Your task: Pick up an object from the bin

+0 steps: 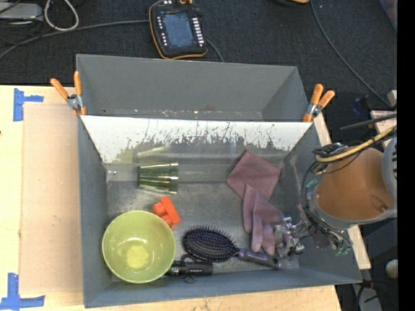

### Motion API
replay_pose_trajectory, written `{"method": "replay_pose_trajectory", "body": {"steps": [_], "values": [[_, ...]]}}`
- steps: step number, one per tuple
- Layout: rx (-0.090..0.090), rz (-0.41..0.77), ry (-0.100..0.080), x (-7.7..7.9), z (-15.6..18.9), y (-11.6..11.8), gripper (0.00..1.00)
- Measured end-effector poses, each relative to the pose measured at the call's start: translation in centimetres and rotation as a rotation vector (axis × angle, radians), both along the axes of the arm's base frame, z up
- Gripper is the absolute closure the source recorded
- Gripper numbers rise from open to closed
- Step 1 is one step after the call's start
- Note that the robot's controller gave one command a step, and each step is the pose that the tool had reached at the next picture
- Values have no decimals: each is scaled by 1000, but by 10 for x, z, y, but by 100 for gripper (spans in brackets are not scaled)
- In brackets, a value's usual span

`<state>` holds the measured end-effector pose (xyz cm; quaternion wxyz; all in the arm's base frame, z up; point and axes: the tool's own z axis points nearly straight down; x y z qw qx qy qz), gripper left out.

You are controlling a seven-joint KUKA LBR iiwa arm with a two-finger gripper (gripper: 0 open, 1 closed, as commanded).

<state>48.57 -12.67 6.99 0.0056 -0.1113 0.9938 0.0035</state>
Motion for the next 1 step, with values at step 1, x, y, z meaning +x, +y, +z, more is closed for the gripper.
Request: {"method": "replay_pose_trajectory", "body": {"steps": [1], "values": [[1,7,0,-5,0,-6,100]]}}
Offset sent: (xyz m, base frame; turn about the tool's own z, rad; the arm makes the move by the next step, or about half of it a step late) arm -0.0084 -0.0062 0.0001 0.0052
